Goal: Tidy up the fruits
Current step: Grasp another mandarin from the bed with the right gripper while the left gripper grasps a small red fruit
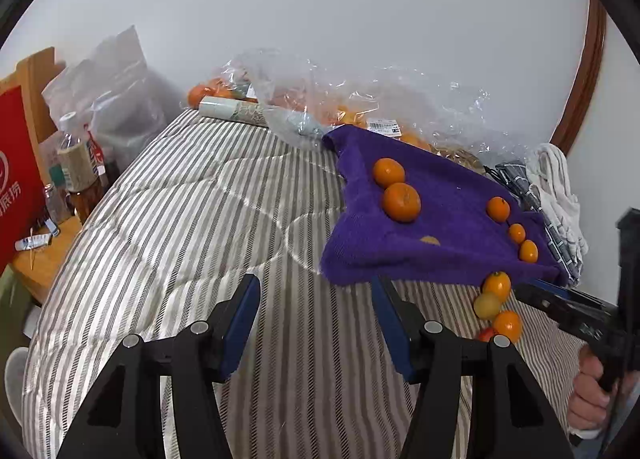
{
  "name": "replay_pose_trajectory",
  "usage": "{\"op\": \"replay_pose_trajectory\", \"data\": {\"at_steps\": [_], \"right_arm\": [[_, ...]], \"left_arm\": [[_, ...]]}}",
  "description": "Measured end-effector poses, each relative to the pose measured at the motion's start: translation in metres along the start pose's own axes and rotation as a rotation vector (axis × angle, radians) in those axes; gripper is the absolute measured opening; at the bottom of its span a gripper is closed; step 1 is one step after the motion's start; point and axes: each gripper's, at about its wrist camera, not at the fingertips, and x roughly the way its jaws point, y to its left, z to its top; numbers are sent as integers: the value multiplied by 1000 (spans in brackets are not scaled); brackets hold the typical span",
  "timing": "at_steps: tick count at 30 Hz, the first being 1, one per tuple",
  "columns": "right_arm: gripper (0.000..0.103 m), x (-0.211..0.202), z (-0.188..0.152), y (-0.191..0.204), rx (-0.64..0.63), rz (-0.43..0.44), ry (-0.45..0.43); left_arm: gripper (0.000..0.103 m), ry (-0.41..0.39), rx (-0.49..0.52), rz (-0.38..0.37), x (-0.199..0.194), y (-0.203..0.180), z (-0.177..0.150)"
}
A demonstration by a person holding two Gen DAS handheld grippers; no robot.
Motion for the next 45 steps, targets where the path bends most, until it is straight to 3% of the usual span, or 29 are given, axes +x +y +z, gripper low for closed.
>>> {"op": "replay_pose_trajectory", "data": {"at_steps": [10, 11, 12, 16, 19, 22, 26, 32, 39, 45], "right_arm": [[45, 34, 17, 0, 96, 93, 112], [44, 37, 17, -1, 106, 111, 119], [36, 38, 17, -1, 112, 115, 121], [35, 30, 16, -4, 119, 121, 103], [35, 7, 15, -15, 109, 82, 55], [35, -16, 8, -29, 56, -44, -1], [35, -25, -13, -53, 13, -153, 9], [35, -25, -36, -78, 77, -111, 12], [35, -19, -45, -69, 2, -150, 5], [35, -22, -46, -79, 24, -140, -1]], "left_arm": [[59, 14, 20, 16, 4, -4, -5], [59, 14, 15, 9, 3, -3, -5], [59, 14, 11, 6, 3, -2, -6], [59, 28, -6, 6, 4, 2, -7], [59, 45, -17, 1, 7, 3, -7], [59, 63, -16, -4, 11, 3, -8], [59, 69, -5, -26, 12, -1, -9], [58, 121, 56, -64, 21, -13, -11], [59, 152, 66, -75, 25, -16, -12], [60, 162, 82, -41, 26, -20, -13]]}}
